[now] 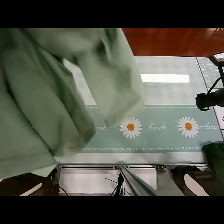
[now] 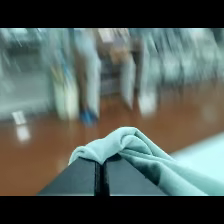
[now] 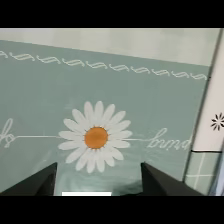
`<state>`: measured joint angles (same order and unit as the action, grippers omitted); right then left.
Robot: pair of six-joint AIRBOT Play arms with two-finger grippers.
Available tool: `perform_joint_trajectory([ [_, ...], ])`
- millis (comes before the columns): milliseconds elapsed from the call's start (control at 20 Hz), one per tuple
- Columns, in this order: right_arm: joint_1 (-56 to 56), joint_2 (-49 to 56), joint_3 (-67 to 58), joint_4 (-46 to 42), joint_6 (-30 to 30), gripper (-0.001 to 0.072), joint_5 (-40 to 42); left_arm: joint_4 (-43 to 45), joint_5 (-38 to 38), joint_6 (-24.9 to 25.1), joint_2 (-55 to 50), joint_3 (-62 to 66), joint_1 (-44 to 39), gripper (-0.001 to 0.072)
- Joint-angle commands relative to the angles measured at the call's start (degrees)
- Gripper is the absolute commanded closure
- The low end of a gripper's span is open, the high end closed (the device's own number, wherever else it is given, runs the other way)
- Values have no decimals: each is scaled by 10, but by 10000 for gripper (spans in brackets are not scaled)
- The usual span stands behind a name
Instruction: Fold the shirts.
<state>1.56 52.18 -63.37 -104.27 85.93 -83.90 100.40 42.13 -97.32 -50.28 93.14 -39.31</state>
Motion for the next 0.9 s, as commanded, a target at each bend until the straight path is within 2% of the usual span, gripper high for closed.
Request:
perform_joint_trajectory([
  [0,0,-3,0,-39,-2,113,-16,-26,49,-20,-42,-72,-59,689],
  [150,0,-3,0,-39,-1,113,-16,-112,46,-27,-94,-148,-94,689],
  [300,0,-3,0,-38,0,113,-10,-186,0,-26,-156,-216,-137,689],
  [500,0,-3,0,-39,0,113,-5,-199,-38,-26,-217,-236,-169,684],
  [550,0,-3,0,-39,0,113,-5,-198,-37,-15,-212,-236,-163,580],
  [650,0,-3,0,-39,0,113,-3,-198,-21,2,-193,-224,-134,129],
  [700,0,-3,0,-39,0,113,-2,-198,0,2,-180,-211,-108,13],
  [850,0,-3,0,-38,0,113,0,-187,97,33,-141,-172,-14,16],
])
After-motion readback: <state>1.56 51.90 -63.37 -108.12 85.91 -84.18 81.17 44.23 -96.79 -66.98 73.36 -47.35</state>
